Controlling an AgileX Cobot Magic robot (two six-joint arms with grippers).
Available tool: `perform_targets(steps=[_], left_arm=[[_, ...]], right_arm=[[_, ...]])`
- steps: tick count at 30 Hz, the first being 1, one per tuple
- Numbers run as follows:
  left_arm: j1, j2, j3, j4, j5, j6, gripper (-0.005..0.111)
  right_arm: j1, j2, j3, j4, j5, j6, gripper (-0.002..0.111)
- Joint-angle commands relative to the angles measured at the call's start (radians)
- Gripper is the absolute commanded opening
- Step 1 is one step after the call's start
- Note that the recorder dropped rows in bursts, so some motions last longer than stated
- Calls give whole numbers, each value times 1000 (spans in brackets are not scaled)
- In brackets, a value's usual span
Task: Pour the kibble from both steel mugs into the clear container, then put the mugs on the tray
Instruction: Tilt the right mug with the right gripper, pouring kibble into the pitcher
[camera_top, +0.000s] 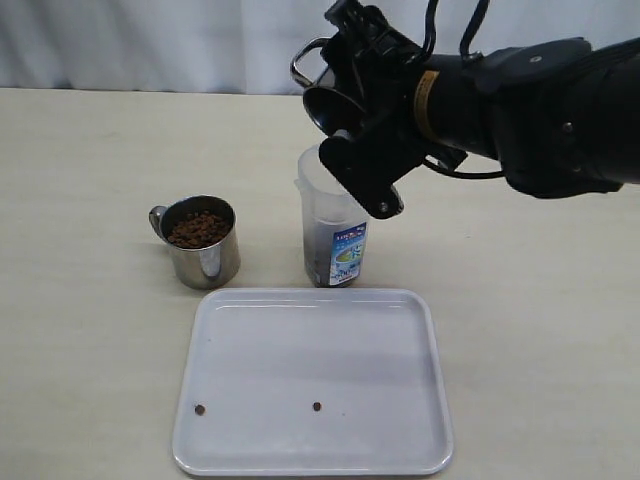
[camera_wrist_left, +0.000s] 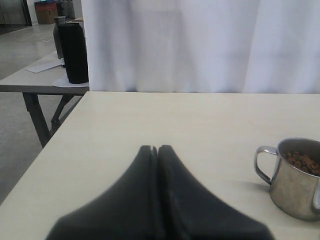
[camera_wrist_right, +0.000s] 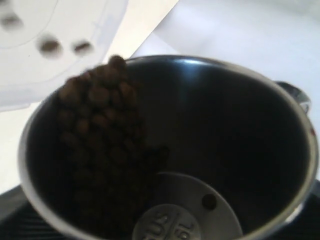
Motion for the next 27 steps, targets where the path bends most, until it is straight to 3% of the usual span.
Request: perform_targets(steps=[1,27], left_arm=[[-5,-1,2,-3,-10,-2,0],[-5,-1,2,-3,-6,-2,0]], right_arm=[[3,-1,1,-1,22,-22,5],[154,14,34,-1,271,-25,5]])
